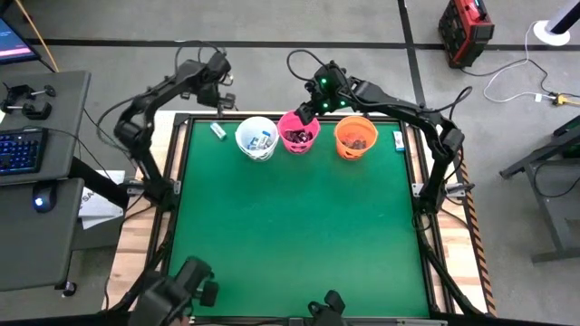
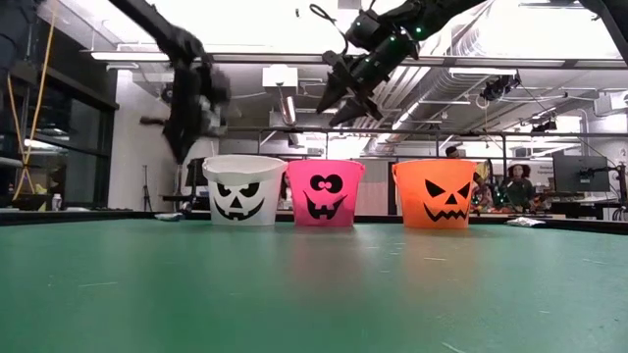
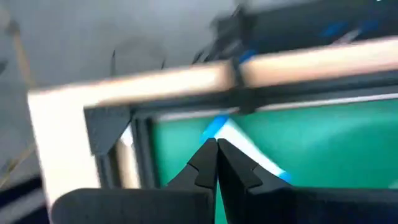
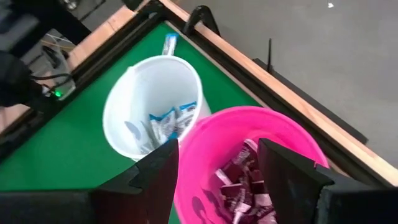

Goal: Sort candy by brand, put in halloween buckets
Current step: Put the white chocolate into the white bucket

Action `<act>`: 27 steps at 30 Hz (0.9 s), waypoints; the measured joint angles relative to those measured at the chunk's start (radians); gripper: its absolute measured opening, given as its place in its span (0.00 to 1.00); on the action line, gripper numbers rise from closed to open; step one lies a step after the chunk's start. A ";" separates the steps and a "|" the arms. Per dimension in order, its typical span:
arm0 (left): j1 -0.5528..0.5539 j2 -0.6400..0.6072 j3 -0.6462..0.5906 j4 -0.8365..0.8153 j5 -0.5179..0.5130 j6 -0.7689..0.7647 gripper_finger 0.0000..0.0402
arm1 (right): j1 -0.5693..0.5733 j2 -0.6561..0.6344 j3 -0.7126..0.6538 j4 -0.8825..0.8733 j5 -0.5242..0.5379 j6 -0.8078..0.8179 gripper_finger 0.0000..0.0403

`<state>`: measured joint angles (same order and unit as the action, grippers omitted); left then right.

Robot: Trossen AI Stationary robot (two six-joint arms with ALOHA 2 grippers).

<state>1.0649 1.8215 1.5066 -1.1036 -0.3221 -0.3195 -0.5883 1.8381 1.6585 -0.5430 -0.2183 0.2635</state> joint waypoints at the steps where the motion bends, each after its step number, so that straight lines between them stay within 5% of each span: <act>1: -0.020 -0.038 0.000 0.015 0.001 0.000 0.00 | 0.000 0.000 0.000 0.006 -0.007 0.006 0.52; 11: -0.213 -0.283 -0.020 0.050 -0.054 0.012 0.00 | 0.000 -0.028 0.000 0.034 -0.024 0.028 0.52; 19: -0.148 -0.230 -0.248 0.224 0.024 -0.150 0.02 | 0.007 -0.028 0.000 0.016 -0.024 0.027 0.52; 27: -0.083 -0.190 -0.411 0.359 0.058 -0.378 0.19 | 0.009 -0.028 0.000 0.008 -0.025 0.043 0.52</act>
<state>0.9821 1.6314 1.0961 -0.7445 -0.2636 -0.6973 -0.5797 1.8099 1.6585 -0.5354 -0.2434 0.3061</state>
